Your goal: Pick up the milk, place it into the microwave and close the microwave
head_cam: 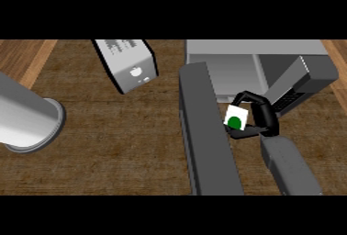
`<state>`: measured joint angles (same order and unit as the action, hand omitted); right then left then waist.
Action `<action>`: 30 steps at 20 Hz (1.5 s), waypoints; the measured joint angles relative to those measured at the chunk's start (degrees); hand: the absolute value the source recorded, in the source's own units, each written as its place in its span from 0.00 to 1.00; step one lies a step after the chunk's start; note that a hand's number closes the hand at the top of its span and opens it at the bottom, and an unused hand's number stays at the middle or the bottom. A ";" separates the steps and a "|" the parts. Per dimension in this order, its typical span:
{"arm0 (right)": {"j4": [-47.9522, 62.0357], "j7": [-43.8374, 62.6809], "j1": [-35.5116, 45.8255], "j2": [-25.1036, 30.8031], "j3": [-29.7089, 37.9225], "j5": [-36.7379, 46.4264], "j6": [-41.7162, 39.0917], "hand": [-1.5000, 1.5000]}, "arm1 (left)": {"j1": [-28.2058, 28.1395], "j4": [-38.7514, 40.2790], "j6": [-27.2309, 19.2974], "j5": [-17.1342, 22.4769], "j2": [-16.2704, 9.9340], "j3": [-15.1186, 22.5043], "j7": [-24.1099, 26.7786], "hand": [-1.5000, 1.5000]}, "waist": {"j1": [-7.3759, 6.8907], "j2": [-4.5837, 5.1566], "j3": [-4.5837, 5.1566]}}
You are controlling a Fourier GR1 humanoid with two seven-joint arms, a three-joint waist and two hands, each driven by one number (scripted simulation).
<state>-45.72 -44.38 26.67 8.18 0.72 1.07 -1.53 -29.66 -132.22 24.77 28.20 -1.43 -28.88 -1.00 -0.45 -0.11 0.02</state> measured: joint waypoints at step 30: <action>33.78 5.14 33.51 3.00 5.25 13.30 32.41 1.00 | 5.88 6.29 3.96 -1.46 -1.11 -0.12 1.66 0.00 | -5.35 2.75 -0.16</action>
<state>-11.94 -39.24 60.18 11.17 5.97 14.37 30.88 -23.78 -125.93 28.73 26.73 -2.54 -28.99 0.66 -5.80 2.64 -0.14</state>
